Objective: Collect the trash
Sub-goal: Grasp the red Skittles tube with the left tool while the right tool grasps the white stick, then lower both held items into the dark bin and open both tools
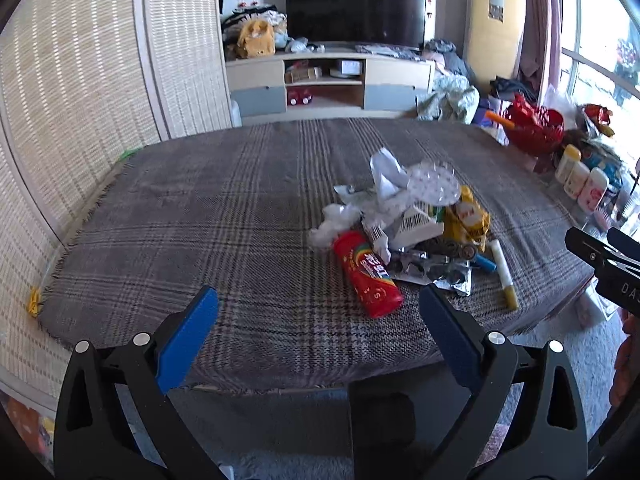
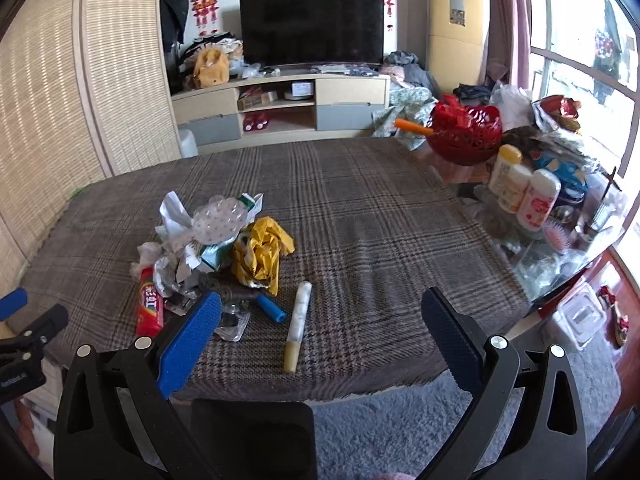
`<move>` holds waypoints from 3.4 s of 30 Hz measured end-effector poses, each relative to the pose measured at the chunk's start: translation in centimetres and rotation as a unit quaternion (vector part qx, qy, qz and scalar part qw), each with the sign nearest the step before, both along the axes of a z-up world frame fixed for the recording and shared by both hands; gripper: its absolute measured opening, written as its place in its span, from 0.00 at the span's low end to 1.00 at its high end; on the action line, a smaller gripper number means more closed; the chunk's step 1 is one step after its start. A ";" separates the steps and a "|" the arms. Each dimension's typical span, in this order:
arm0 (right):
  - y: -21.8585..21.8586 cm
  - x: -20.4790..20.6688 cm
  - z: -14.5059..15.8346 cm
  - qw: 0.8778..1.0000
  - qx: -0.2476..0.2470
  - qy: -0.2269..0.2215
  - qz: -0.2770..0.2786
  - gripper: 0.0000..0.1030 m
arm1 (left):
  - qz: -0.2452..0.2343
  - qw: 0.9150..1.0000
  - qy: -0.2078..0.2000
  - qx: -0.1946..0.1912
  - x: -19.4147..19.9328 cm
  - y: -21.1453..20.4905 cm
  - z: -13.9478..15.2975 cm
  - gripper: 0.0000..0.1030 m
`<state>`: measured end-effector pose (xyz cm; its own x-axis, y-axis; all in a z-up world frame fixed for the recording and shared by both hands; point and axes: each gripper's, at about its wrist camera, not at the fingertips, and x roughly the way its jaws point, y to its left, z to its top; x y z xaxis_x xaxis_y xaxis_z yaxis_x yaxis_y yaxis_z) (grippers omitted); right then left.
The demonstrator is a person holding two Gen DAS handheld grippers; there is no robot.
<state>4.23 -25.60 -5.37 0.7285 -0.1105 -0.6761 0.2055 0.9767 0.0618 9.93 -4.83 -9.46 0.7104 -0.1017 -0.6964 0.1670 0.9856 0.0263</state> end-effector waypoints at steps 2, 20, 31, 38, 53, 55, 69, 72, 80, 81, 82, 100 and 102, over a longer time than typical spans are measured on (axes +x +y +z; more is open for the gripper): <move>-0.2 0.3 -0.9 1.000 0.011 0.003 0.005 0.90 | 0.000 1.000 0.009 0.003 0.7 -0.5 -0.8 0.92; 0.8 3.6 -7.4 0.997 0.044 0.052 0.045 0.31 | -0.021 0.998 0.058 -0.006 5.8 -3.2 -5.9 0.63; 0.1 4.2 -9.5 0.997 0.034 0.064 0.041 0.30 | -0.009 0.996 0.092 0.009 7.3 -3.3 -9.3 0.44; 0.0 4.1 -9.6 0.997 0.025 0.061 0.039 0.15 | -0.010 0.996 0.085 0.009 7.2 -3.1 -9.3 0.33; 0.6 0.6 -9.2 0.994 0.036 0.074 0.066 0.14 | -0.043 0.995 0.090 0.009 1.9 -2.1 -9.0 0.32; 0.9 -0.4 -9.2 0.993 0.043 0.079 0.073 0.14 | -0.048 0.995 0.090 0.004 0.6 -1.9 -9.0 0.32; 4.0 -7.2 -11.6 0.985 0.070 0.114 0.110 0.14 | -0.054 0.990 0.125 -0.046 -8.8 -0.7 -12.0 0.32; 4.0 -7.7 -12.9 0.982 0.082 0.130 0.109 0.14 | -0.055 0.987 0.140 -0.048 -9.4 -0.9 -13.6 0.32; 4.2 -7.8 -15.9 0.973 0.111 0.172 0.106 0.14 | -0.082 0.979 0.184 -0.038 -10.3 -3.2 -17.5 0.32; 4.2 -7.7 -15.9 0.973 0.112 0.172 0.106 0.14 | -0.085 0.978 0.189 -0.037 -10.3 -3.5 -17.9 0.32; 4.3 -7.6 -16.0 0.973 0.114 0.172 0.107 0.14 | -0.086 0.977 0.191 -0.037 -10.3 -3.7 -18.1 0.32; 2.4 -7.3 -14.6 0.982 0.103 0.145 0.058 0.89 | -0.072 0.982 0.173 -0.034 -9.4 -2.3 -16.4 0.75; 1.6 -7.2 -13.8 0.984 0.102 0.136 0.051 0.92 | -0.068 0.984 0.164 -0.029 -9.2 -2.3 -15.8 0.81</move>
